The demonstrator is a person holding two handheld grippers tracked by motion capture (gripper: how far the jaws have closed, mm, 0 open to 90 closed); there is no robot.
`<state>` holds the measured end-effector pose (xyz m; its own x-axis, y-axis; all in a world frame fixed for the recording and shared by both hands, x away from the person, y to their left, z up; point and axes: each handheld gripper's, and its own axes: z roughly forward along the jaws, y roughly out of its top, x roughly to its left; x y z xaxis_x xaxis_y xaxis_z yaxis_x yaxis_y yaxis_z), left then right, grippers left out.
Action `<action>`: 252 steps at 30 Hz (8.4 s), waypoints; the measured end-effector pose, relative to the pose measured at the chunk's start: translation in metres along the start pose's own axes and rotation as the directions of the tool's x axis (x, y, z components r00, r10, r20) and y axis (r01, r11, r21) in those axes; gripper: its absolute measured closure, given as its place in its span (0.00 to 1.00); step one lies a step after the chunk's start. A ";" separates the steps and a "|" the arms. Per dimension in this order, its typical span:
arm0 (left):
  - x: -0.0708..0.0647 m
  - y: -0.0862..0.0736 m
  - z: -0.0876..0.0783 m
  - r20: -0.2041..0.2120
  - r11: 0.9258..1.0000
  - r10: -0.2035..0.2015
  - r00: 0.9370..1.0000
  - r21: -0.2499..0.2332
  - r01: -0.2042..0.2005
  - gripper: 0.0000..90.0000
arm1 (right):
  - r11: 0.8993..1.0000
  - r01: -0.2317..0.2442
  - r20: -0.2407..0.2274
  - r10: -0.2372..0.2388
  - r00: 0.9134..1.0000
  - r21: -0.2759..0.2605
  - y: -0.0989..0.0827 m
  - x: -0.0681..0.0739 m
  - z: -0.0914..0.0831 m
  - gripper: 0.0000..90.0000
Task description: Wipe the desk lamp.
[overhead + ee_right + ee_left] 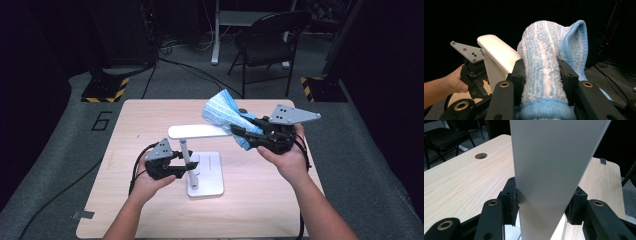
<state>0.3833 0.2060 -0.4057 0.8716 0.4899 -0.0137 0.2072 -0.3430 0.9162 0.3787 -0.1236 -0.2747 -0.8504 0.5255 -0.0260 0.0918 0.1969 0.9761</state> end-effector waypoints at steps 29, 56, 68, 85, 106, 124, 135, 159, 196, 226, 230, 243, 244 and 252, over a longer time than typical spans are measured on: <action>-0.001 0.000 0.000 -0.006 1.000 -0.011 1.000 -0.003 0.011 0.59 | 0.999 0.039 -0.090 -0.039 0.995 -0.004 0.016 0.028 0.039 0.71; -0.005 0.002 0.001 -0.039 1.000 0.006 0.999 0.019 -0.005 0.59 | 0.998 0.069 -0.163 -0.068 0.984 -0.003 0.029 0.047 0.070 0.70; -0.004 0.002 0.002 -0.040 1.000 0.012 0.999 0.011 -0.012 0.60 | 0.996 0.084 -0.200 -0.083 0.976 -0.001 0.034 0.059 0.083 0.70; -0.006 0.001 0.002 -0.044 1.000 0.015 0.999 0.011 -0.015 0.60 | 0.995 0.096 -0.194 -0.095 0.976 -0.002 0.030 0.056 0.075 0.71; -0.004 -0.001 0.002 -0.030 1.000 0.001 1.000 -0.005 -0.001 0.60 | 0.999 0.053 -0.144 -0.052 0.988 0.003 0.017 0.029 0.040 0.71; -0.002 -0.001 0.002 -0.014 1.000 0.003 1.000 0.001 -0.003 0.59 | 0.999 0.027 -0.069 -0.025 0.997 0.022 0.003 0.003 -0.003 0.70; -0.003 -0.001 0.002 -0.014 1.000 0.001 1.000 0.003 -0.001 0.59 | 0.999 0.004 -0.011 -0.003 1.000 0.031 -0.006 -0.014 -0.028 0.70; 0.001 -0.002 -0.001 -0.016 1.000 -0.004 1.000 0.004 0.004 0.60 | 0.999 -0.037 0.083 0.034 0.996 0.036 -0.017 -0.038 -0.065 0.69; -0.001 -0.002 0.000 -0.032 1.000 -0.006 0.999 0.003 0.006 0.60 | 0.999 -0.004 -0.037 0.005 0.999 0.042 0.003 -0.006 -0.008 0.68; -0.001 -0.002 -0.001 -0.028 1.000 -0.006 1.000 0.012 0.006 0.60 | 0.998 0.059 -0.181 -0.057 0.982 0.007 0.022 0.036 0.049 0.68; -0.002 -0.002 0.000 -0.036 1.000 -0.008 0.999 0.005 0.008 0.60 | 0.998 0.056 -0.188 -0.056 0.981 -0.001 0.020 0.038 0.048 0.68; -0.001 -0.002 0.000 -0.034 1.000 -0.003 0.999 0.004 0.003 0.60 | 0.999 0.039 -0.243 -0.042 0.969 -0.020 0.008 0.041 0.036 0.71; -0.001 -0.002 0.000 -0.033 1.000 -0.004 0.999 0.002 0.004 0.60 | 0.999 0.034 -0.248 -0.039 0.968 -0.022 0.005 0.041 0.034 0.72; -0.001 -0.002 0.000 -0.034 1.000 -0.004 0.999 0.000 0.004 0.60 | 1.000 0.023 -0.249 -0.028 0.968 -0.021 -0.003 0.043 0.027 0.74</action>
<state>0.3819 0.2057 -0.4077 0.8552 0.5182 -0.0033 0.2102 -0.3409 0.9163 0.3554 -0.0794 -0.2844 -0.9548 0.2974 0.0016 0.0612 0.1911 0.9797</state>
